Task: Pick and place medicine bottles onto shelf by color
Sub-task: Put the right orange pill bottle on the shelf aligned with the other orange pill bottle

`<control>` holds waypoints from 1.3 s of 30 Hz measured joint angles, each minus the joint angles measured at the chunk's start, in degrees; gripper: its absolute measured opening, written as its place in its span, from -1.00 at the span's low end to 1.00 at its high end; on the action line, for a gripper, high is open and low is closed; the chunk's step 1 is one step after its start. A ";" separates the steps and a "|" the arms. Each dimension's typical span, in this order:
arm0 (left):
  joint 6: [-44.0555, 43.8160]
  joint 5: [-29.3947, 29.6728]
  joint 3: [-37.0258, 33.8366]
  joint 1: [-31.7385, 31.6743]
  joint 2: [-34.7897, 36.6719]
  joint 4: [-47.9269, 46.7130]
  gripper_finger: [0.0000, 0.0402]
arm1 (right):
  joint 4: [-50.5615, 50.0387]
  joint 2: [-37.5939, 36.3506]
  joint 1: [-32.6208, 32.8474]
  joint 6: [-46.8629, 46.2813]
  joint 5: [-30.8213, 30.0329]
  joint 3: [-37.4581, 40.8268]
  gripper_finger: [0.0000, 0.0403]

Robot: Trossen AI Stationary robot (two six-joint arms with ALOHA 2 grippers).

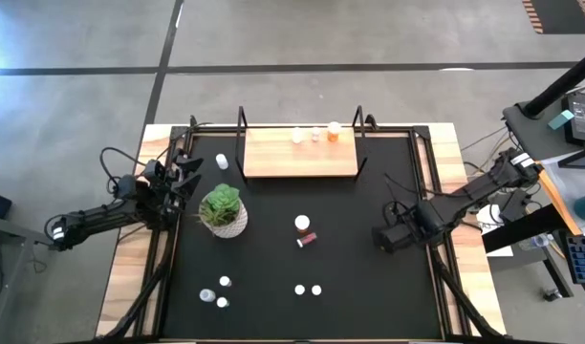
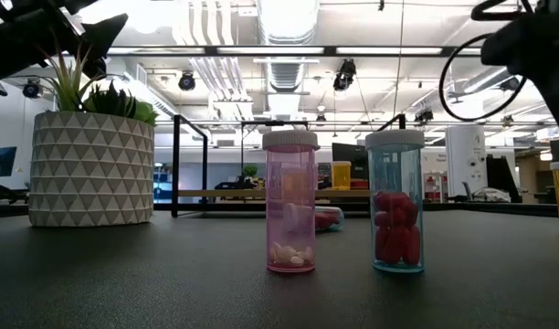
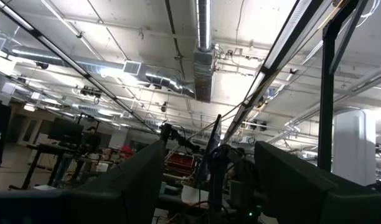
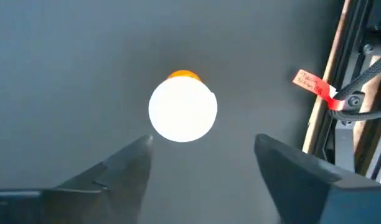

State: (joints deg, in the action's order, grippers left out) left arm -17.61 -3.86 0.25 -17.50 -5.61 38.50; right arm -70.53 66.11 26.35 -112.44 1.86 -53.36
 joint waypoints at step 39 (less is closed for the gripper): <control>-0.01 0.01 0.00 0.00 0.00 0.02 0.16 | 14.99 0.34 -0.11 5.11 -5.08 10.40 -0.05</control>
State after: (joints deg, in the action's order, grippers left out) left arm -17.62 -3.85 0.25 -17.50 -5.60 38.52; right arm -55.54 66.45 26.24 -107.33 -3.22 -42.96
